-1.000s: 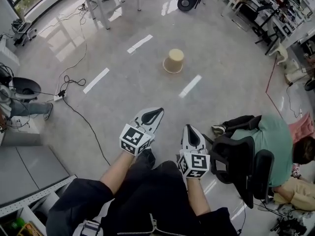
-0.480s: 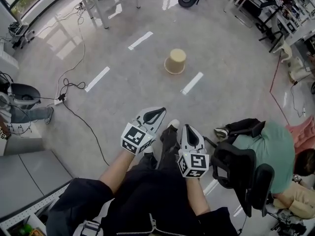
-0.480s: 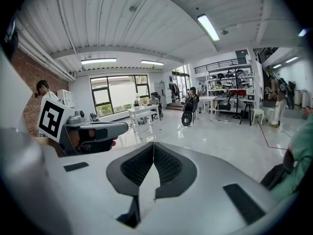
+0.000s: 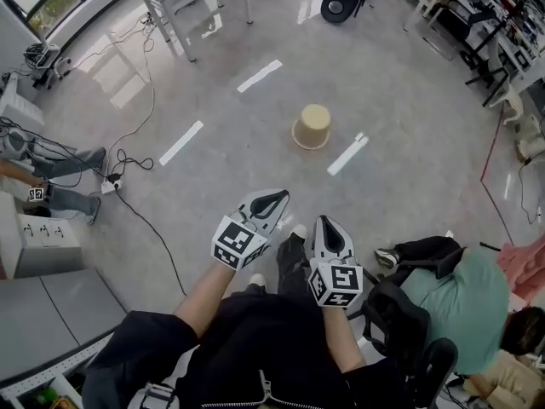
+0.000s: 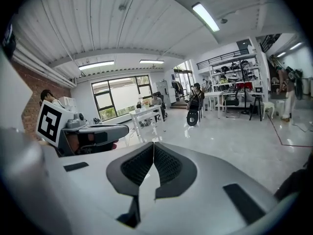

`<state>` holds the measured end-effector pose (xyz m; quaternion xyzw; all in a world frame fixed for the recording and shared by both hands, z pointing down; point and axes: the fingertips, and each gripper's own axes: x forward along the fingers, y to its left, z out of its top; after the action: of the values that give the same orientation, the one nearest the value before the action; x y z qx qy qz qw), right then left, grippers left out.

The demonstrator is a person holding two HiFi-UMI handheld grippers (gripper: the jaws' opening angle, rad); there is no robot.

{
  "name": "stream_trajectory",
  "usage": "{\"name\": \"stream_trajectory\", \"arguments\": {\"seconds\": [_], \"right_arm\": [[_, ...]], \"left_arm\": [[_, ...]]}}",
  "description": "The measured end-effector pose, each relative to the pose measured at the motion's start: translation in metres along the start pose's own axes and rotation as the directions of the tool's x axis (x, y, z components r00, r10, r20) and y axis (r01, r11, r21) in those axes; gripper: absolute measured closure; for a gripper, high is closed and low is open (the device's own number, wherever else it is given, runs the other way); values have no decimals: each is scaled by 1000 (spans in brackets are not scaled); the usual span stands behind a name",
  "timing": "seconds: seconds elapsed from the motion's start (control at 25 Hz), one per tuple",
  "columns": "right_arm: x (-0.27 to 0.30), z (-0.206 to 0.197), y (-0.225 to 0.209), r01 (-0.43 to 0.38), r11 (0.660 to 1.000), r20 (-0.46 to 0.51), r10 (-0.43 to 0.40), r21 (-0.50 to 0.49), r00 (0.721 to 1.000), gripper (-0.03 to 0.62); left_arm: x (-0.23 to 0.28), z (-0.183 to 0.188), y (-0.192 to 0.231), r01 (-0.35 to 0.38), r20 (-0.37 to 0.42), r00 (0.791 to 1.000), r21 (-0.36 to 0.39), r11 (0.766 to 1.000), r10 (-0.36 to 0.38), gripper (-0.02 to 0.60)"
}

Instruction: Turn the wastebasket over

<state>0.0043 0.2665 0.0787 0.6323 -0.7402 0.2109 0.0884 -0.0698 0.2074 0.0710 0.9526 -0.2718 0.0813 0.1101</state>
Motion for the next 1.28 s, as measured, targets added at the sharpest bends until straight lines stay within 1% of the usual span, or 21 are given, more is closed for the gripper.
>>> {"name": "stream_trajectory", "arguments": {"seconds": [0.2,0.36,0.52,0.72,0.92,1.04,1.16,1.28], "right_arm": [[46,41,-62,-27,1000,-19,27,-2,999,583],[83,65,-101,-36,999,-23,36,-14,999,583],[112,80,-126,-50,998,-36,49,-31,998,583],[152,90,-139,-51,998,-55,49,-37,997,583],[207,102,-157,-43,998,-80,39,-43,996,583],[246,114,-170,-26,999,-93,23,-29,995,583],[298,130,-192,-8,1000,-111,6,-24,994,583],[352,149,-219,17,1000,-113,-19,-22,993,583]], "left_arm": [[73,26,26,-26,-16,1000,-1,1000,26,577],[117,41,44,-30,-19,999,19,999,30,577],[149,50,61,-29,-32,999,41,999,30,577],[175,51,97,-34,-39,999,20,999,35,577],[219,50,147,-29,-48,998,8,1000,29,577],[253,55,179,-7,-50,999,-5,1000,7,577],[297,57,217,4,-61,998,-19,1000,-5,577],[346,57,257,23,-78,997,-18,1000,-24,577]]}}
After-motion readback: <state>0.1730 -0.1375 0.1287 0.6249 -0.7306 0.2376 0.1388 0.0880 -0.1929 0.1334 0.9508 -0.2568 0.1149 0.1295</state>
